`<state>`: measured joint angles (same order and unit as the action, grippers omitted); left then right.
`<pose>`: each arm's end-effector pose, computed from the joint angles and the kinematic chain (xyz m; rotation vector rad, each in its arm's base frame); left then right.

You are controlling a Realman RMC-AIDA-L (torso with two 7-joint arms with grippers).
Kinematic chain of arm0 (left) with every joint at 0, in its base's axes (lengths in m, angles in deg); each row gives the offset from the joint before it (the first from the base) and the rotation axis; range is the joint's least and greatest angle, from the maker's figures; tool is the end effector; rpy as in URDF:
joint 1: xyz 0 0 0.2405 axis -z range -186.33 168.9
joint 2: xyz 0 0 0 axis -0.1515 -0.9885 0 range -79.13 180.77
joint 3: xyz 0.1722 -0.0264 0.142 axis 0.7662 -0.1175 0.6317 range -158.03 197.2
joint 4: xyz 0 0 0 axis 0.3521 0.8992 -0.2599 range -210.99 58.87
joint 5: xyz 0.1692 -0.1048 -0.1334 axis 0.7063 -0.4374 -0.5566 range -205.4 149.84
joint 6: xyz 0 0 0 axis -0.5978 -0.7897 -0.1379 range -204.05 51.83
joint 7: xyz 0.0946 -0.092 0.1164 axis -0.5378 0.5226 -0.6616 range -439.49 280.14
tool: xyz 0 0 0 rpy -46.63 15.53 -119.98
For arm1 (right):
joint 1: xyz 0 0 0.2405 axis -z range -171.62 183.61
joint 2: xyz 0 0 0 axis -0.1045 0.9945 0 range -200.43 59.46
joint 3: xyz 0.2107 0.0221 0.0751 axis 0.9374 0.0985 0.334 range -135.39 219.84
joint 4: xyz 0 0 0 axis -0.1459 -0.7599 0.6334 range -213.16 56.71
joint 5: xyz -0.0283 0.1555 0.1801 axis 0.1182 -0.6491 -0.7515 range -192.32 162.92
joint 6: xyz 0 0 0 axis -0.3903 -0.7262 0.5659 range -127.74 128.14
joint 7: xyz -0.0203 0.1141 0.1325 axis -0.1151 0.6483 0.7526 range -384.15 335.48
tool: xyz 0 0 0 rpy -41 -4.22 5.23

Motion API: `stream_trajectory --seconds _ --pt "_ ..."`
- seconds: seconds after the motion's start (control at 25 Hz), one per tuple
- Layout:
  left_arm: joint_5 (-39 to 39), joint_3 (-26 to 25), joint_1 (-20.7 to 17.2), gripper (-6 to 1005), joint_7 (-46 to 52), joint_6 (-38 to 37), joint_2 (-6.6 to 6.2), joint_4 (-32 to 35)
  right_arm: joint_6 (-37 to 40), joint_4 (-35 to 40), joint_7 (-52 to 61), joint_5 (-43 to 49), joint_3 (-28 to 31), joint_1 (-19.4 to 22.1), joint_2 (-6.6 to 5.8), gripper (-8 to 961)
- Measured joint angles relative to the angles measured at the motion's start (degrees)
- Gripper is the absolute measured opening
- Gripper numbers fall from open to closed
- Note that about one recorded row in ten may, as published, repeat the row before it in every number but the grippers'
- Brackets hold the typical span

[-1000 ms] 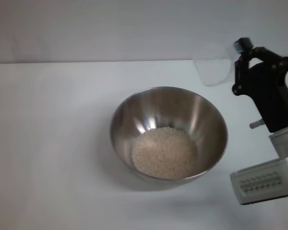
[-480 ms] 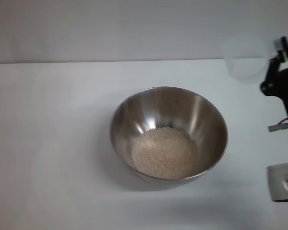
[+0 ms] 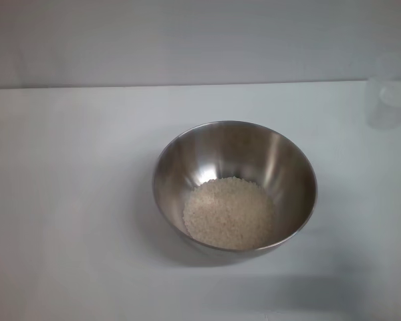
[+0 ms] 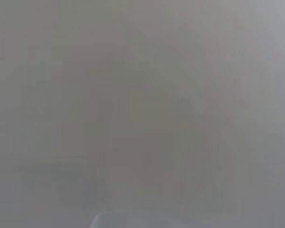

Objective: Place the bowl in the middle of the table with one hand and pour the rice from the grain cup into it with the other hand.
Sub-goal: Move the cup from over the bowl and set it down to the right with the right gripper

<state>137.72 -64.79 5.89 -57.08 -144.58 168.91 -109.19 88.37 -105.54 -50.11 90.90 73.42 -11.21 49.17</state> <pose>-0.2647 0.3805 0.0657 -1.3796 -0.4609 -1.1276 0.2619 0.3166 -0.0064 -1.2893 0.1832 0.6556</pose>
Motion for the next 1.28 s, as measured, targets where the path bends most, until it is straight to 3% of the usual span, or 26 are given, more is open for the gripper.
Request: stream_trajectory --seconds 1.28 --pt "0.00 1.53 0.07 763 0.00 -0.54 -0.06 -0.36 -20.03 4.21 12.18 -3.91 0.43 -2.21 0.03 13"
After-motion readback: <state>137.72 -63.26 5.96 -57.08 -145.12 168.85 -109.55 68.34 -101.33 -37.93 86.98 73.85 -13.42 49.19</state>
